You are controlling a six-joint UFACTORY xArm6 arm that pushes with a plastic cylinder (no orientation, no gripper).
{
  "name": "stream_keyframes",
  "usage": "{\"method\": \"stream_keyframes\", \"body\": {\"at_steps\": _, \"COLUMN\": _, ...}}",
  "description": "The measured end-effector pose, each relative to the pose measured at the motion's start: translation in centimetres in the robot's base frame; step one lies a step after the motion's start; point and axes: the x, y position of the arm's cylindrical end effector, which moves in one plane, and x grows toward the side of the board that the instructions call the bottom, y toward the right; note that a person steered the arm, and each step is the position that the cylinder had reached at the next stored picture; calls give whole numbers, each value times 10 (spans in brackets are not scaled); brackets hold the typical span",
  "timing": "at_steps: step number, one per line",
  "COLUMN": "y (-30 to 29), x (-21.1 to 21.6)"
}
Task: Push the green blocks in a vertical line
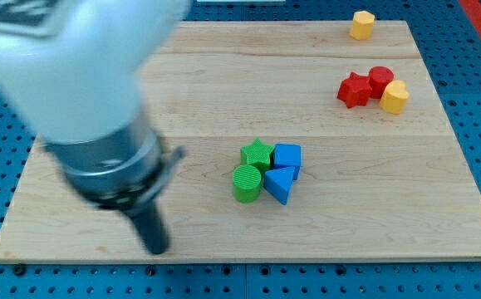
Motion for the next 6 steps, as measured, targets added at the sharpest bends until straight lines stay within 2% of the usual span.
{"method": "stream_keyframes", "body": {"at_steps": 1, "y": 63, "x": -38}}
{"method": "stream_keyframes", "body": {"at_steps": 2, "y": 103, "x": -110}}
{"method": "stream_keyframes", "body": {"at_steps": 3, "y": 114, "x": -150}}
{"method": "stream_keyframes", "body": {"at_steps": 4, "y": 97, "x": -145}}
{"method": "stream_keyframes", "body": {"at_steps": 6, "y": 104, "x": -250}}
